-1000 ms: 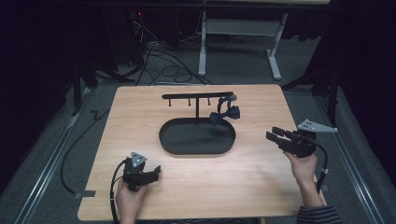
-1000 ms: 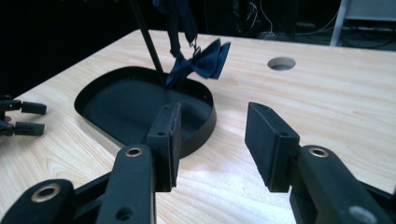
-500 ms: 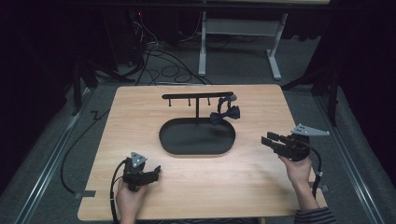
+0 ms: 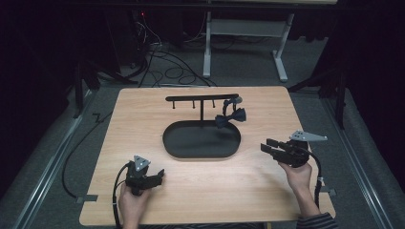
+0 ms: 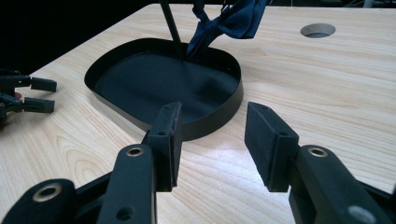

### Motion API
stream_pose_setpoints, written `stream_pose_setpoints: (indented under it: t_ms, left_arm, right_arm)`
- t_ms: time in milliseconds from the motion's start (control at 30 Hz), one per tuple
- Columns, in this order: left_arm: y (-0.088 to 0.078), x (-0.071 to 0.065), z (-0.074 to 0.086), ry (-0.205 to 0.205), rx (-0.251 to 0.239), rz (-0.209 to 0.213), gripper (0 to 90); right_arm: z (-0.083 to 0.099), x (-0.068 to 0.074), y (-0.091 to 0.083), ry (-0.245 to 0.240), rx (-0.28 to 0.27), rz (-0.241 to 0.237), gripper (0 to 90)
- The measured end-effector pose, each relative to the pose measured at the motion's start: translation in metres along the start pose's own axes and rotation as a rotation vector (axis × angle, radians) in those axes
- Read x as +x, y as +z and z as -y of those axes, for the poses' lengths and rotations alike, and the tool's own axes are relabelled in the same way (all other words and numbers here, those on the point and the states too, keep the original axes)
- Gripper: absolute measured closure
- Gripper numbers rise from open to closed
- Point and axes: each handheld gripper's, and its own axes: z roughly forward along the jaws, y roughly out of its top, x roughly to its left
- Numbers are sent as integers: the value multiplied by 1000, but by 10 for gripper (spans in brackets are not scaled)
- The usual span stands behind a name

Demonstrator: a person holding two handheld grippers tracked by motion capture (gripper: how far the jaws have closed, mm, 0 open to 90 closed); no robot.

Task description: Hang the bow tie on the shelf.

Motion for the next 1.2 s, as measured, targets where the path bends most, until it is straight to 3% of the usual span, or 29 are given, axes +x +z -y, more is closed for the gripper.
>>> stream_pose_setpoints:
  t_ms: [433, 1200]
  left_arm:
    - [0, 0, 0, 3, 2, 0, 211]
    - [0, 0, 0, 2, 2, 2, 214]
  right_arm:
    - [11, 6, 13, 8, 38, -17, 579]
    - [32, 17, 37, -27, 128, -24, 552]
